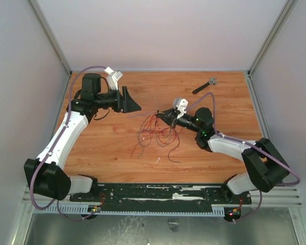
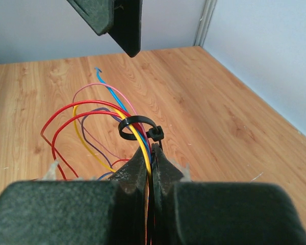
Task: Zip-tie the wires
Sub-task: Tie the cable at the center of the board.
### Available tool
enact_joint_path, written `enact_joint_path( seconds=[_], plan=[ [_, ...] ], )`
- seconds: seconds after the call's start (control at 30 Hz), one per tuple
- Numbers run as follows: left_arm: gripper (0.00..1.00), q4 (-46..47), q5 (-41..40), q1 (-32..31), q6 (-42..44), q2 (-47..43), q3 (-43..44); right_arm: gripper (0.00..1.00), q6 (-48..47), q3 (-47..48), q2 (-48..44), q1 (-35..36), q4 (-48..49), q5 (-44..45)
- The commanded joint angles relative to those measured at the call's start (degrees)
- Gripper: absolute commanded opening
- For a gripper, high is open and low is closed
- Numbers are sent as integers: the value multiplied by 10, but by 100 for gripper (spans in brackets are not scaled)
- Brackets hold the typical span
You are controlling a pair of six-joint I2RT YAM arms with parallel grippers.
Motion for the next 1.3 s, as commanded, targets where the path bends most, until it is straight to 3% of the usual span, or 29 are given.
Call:
enact_joint_path(
  seconds=[0.0,0.33,0.47,0.77,1.27],
  plan=[
    [64,57,81,2,3,-23,-25,0,-7,1,-14,-8,-15,-27],
    [62,63,94,-10,12,-28,-63,0,-2,19,-13,-12,-29,-26],
    [55,63,100,-12,13,-35,-66,0,3,20,-11,-19,-27,-16],
    [52,63,103,-30,23,-31,-90,0,14,21,-15,-23,-22,-24],
    [66,123,48,-32,25,-47,-48,0,4,14,-34,-25,-44,-38]
  ],
)
